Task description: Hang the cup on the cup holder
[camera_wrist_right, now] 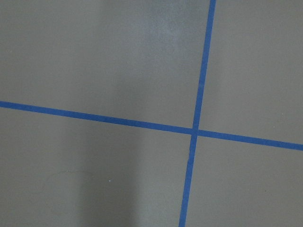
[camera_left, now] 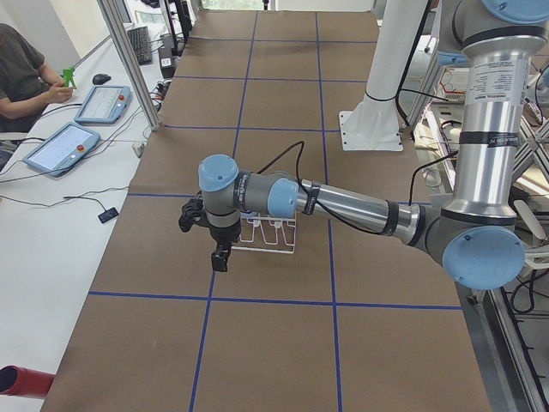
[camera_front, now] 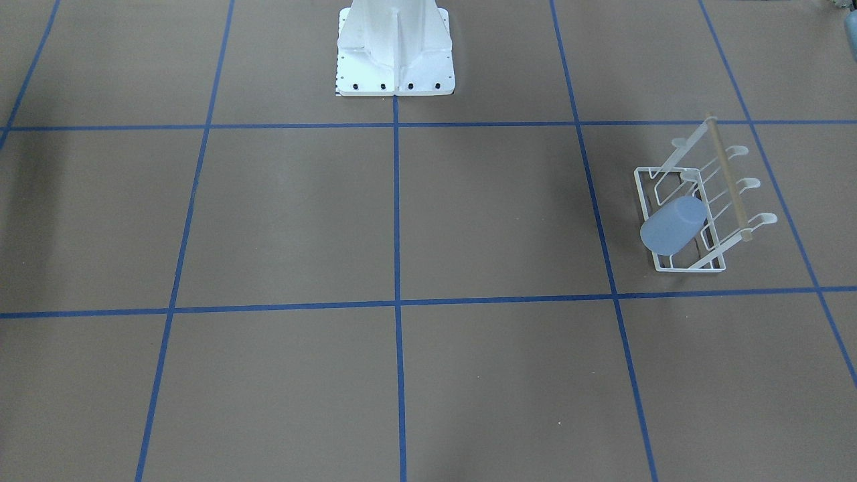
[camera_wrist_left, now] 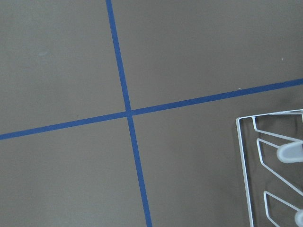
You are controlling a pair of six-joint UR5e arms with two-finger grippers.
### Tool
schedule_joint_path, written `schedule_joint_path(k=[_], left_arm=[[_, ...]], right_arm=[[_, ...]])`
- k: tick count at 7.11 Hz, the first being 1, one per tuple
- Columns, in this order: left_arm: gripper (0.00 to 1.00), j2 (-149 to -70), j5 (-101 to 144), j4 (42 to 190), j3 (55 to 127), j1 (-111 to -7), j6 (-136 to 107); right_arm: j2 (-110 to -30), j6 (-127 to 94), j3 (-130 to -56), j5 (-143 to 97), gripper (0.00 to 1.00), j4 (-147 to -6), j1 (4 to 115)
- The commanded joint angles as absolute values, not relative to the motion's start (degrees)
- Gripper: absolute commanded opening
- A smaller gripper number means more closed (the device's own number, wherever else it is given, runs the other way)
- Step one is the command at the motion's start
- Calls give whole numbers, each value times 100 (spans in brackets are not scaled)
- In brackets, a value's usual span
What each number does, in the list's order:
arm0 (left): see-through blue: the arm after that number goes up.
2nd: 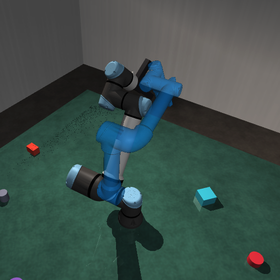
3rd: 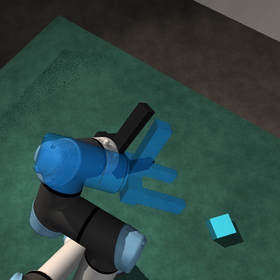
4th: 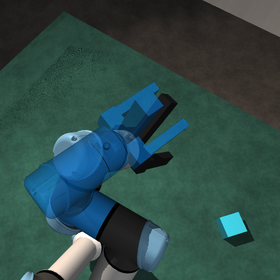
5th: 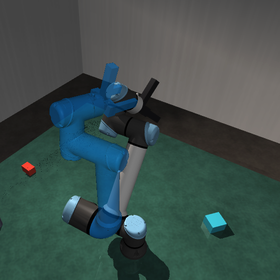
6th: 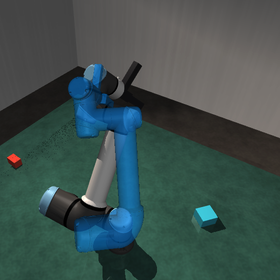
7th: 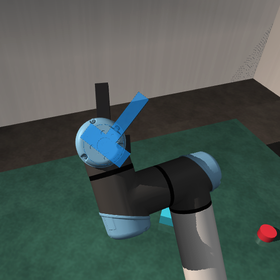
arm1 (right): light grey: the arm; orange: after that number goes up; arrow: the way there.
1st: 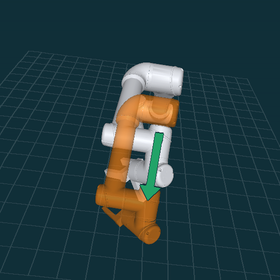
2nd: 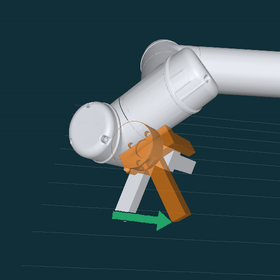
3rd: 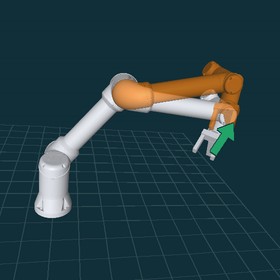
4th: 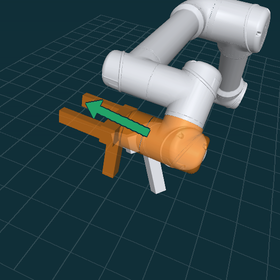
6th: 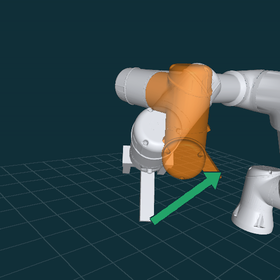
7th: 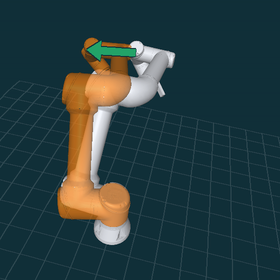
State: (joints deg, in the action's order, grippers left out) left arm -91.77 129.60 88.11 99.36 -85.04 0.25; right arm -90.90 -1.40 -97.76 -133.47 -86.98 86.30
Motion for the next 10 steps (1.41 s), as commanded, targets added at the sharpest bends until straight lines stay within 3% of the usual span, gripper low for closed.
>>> schedule_joint_path(k=[1, 10], left_arm=[[99, -9071, 13095, 8983, 9730, -8630, 62], [99, -8912, 14071, 8956, 9878, -8815, -18]], right_arm=[[-9323, -132, -10000, -13351, 100, -8710, 8649], [-9677, -149, -10301, -13560, 100, -8710, 8657]])
